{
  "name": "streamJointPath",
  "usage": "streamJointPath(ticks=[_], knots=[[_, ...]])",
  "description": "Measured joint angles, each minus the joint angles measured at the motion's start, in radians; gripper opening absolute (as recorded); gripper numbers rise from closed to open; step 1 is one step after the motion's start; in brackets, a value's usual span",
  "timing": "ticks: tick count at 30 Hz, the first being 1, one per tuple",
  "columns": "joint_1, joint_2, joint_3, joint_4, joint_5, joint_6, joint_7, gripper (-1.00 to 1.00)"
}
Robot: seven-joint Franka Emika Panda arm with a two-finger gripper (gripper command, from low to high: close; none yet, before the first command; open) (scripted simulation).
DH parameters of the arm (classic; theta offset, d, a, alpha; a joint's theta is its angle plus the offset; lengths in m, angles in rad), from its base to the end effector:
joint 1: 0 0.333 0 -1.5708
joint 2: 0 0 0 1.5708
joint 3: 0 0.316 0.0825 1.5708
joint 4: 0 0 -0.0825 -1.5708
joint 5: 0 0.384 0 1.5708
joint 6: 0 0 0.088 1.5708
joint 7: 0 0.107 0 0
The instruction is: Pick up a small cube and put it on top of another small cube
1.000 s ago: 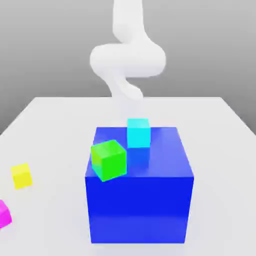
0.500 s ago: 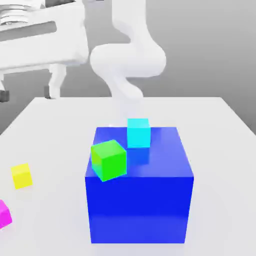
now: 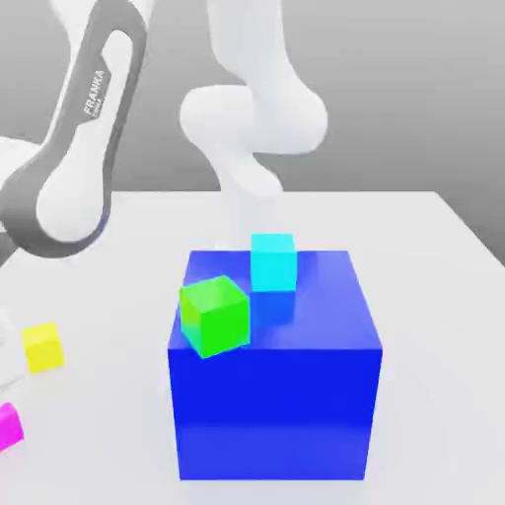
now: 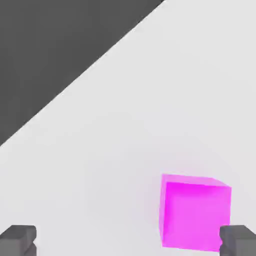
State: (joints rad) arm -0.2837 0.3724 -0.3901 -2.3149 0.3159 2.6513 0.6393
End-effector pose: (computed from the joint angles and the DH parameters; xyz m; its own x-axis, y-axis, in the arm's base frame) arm 0.3981 -0.3375 0.1937 0.0028 -1.0000 -0.0001 -0.9999 -0.0028 -0.0131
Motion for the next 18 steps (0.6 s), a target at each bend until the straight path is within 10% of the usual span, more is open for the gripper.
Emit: streamJointPath(ticks=[3,4,18], knots=[[-0.054,0.109,0.058,0.024,0.065,0.074,-0.047,0.00],[-0.073,0.142,0.081,0.032,0.085,0.098,-0.062,-1.00],[0.023,-0.077,0.034,-0.009,-0.031,-0.078,0.021,-1.00]])
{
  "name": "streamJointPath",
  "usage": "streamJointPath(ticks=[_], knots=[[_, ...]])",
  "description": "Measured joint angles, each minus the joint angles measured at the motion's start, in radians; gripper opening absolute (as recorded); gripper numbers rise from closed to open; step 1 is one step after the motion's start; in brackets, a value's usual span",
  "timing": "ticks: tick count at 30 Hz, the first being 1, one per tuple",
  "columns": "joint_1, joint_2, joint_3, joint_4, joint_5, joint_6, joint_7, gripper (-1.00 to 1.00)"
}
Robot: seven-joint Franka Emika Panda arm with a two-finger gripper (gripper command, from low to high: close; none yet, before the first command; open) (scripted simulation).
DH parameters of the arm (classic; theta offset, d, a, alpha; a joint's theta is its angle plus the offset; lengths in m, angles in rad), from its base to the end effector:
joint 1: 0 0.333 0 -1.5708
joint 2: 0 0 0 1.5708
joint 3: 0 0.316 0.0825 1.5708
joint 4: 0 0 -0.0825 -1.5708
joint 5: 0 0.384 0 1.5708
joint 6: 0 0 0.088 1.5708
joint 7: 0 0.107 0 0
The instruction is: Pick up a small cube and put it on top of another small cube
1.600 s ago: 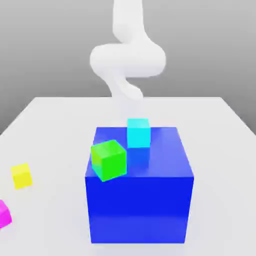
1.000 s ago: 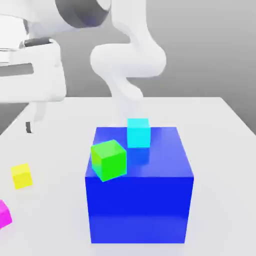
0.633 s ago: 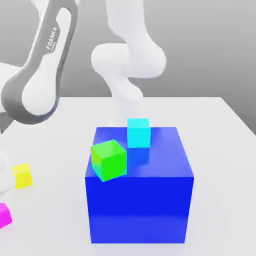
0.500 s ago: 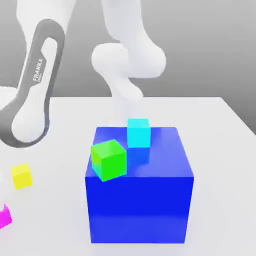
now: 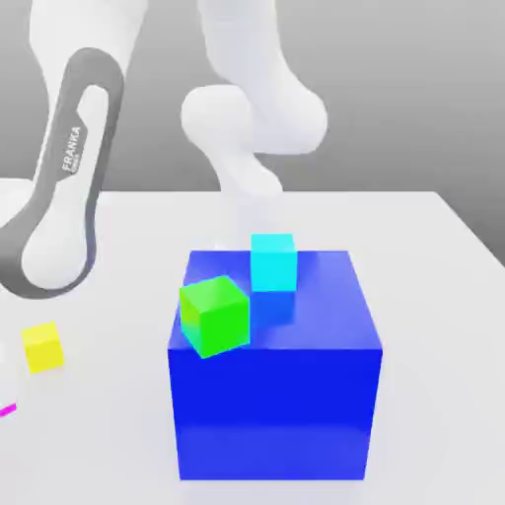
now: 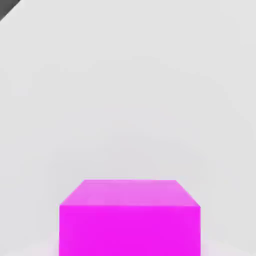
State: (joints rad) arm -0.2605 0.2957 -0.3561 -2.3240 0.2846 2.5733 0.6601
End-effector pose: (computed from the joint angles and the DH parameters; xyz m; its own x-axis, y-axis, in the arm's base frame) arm 0.4179 -0.3072 0.2184 0.0657 -0.9968 -0.0455 -0.9976 -0.0647 -0.0229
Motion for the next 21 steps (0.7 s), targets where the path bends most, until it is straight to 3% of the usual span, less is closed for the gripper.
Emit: streamJointPath(ticks=[10,17,21], knots=[[0.195,-0.354,0.129,-0.023,-0.146,-0.309,0.094,-1.00],[0.251,-0.599,0.256,-0.044,-0.289,-0.510,0.191,-1.00],[0.254,-0.572,0.273,-0.129,-0.304,-0.396,0.199,-1.00]])
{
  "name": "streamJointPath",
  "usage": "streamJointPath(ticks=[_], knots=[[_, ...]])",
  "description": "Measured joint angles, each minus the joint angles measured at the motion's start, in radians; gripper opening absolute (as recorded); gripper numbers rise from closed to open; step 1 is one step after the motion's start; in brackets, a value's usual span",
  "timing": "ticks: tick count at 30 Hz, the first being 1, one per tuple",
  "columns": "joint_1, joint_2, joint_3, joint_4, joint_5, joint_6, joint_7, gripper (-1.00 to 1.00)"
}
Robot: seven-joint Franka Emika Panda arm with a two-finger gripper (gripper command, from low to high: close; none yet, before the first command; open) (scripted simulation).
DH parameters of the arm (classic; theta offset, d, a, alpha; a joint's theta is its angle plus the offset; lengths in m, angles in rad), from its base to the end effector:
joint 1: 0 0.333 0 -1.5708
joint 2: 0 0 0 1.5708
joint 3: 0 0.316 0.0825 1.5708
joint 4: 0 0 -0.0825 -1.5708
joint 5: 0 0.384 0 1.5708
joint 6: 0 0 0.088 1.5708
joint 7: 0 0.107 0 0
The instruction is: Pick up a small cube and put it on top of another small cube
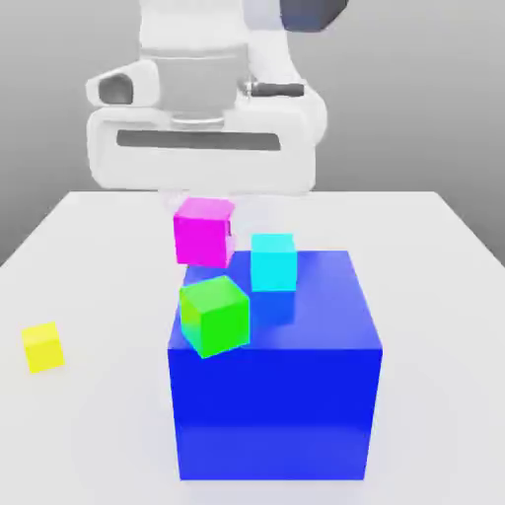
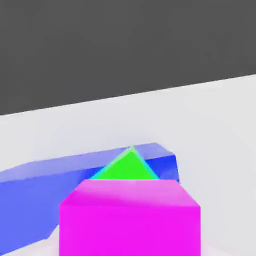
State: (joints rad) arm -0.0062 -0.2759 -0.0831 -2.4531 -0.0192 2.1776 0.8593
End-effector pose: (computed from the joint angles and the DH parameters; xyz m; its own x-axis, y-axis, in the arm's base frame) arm 0.4421 -0.0405 0.4011 0.5942 -0.8043 -0.0054 -0.8043 -0.5942 -0.0042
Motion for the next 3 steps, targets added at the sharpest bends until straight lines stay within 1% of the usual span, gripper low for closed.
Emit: streamJointPath(ticks=[1,3], knots=[[0.000,0.008,0.001,-0.014,0.000,0.022,-0.001,1.00],[0.000,0.008,0.001,-0.014,0.000,0.022,-0.001,1.00]])
